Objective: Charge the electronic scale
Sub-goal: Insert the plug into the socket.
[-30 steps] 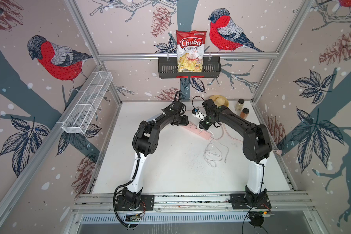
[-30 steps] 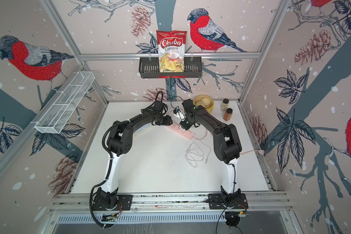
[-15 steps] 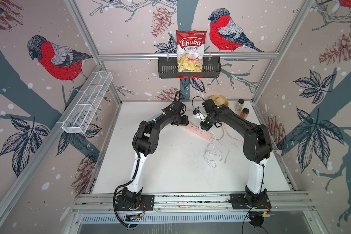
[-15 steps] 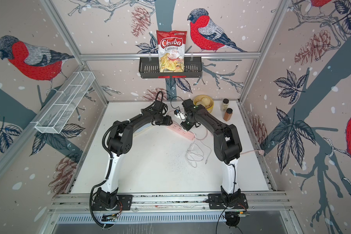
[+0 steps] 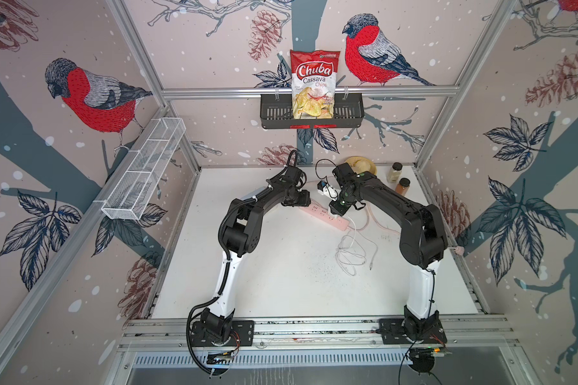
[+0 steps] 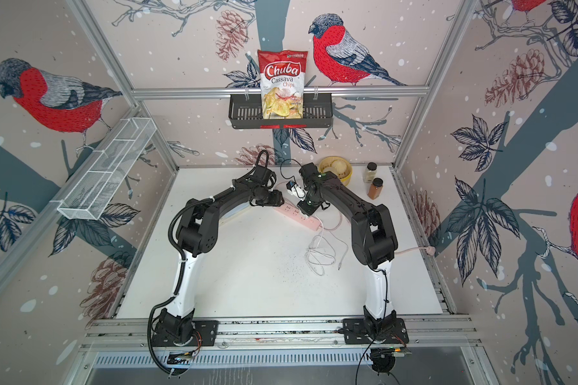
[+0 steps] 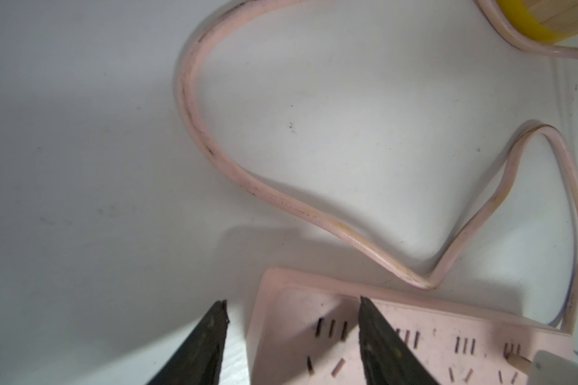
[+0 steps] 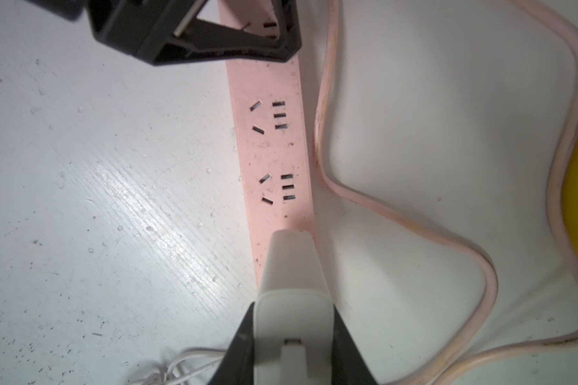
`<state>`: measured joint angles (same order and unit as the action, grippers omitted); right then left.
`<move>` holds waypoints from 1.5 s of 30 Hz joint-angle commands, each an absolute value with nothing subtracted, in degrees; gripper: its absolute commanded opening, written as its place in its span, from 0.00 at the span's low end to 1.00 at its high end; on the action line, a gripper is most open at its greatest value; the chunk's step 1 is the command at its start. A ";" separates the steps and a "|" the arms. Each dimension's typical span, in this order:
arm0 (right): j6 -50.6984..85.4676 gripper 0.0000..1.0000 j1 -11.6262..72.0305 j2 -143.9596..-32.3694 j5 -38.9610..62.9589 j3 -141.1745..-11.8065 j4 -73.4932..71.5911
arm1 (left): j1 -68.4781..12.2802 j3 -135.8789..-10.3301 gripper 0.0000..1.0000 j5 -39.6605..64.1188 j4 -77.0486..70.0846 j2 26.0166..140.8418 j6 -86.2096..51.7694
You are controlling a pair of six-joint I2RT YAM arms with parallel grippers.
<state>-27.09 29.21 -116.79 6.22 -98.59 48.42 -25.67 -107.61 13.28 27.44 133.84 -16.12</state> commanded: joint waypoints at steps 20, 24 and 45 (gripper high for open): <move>-29.18 0.00 28.65 -121.49 10.00 -97.90 49.40 | -25.84 -107.11 0.61 14.07 29.38 133.44 -16.52; -28.33 0.00 28.26 -120.55 14.55 -90.23 43.45 | -25.84 -104.97 0.61 14.94 28.77 132.70 -16.85; -8.80 0.76 28.30 -102.75 11.97 -86.26 21.02 | -13.92 -106.48 0.95 4.25 32.98 120.28 -13.34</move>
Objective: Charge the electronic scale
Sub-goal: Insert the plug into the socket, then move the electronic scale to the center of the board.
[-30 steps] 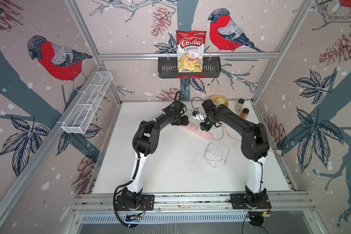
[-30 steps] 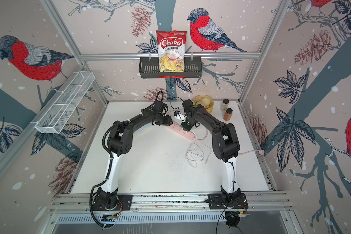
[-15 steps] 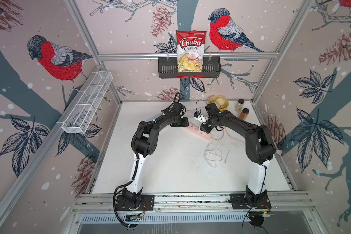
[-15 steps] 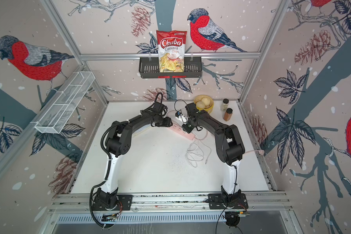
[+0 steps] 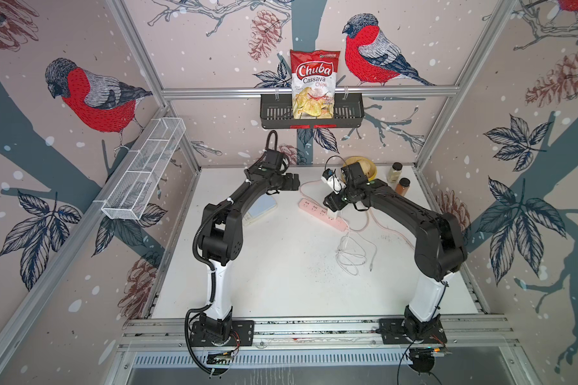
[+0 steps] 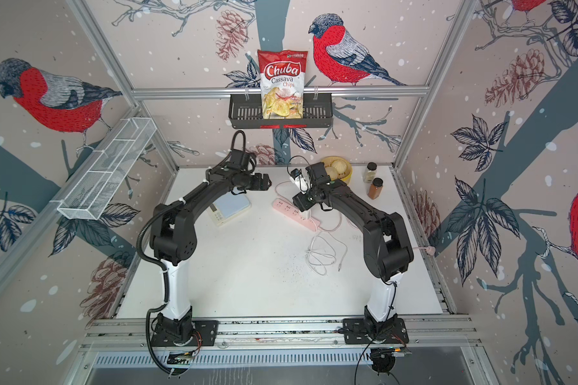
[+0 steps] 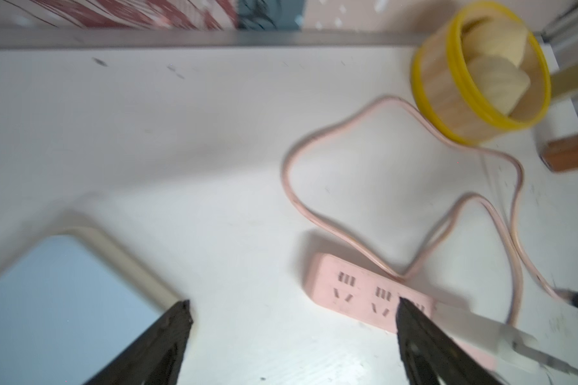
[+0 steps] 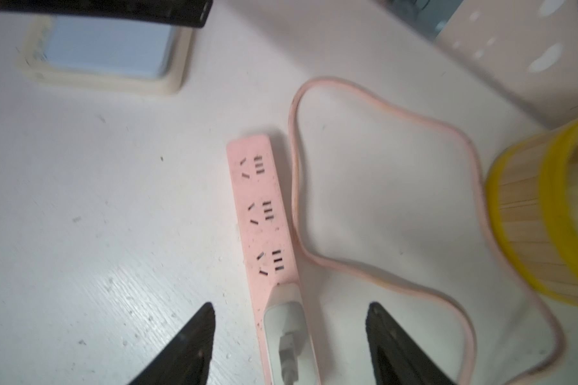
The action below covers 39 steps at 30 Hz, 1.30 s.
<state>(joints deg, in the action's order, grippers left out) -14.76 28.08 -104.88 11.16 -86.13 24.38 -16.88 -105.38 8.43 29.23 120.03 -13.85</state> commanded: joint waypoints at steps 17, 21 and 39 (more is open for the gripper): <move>23.37 0.76 45.97 -103.07 -5.90 -84.81 8.85 | -0.86 -103.88 0.93 20.80 39.49 130.47 -8.37; 26.65 0.74 46.79 -106.40 -3.70 -83.94 8.33 | -3.14 -91.84 0.89 27.57 33.45 124.70 -12.89; 40.19 0.65 40.26 -103.22 7.40 -67.91 3.87 | -11.83 -52.97 0.87 31.60 8.38 99.77 -24.86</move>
<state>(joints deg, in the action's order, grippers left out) 37.10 40.82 -102.78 3.77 -68.27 7.27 -13.04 -54.72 29.17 13.32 99.88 -22.28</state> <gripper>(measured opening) 0.645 0.880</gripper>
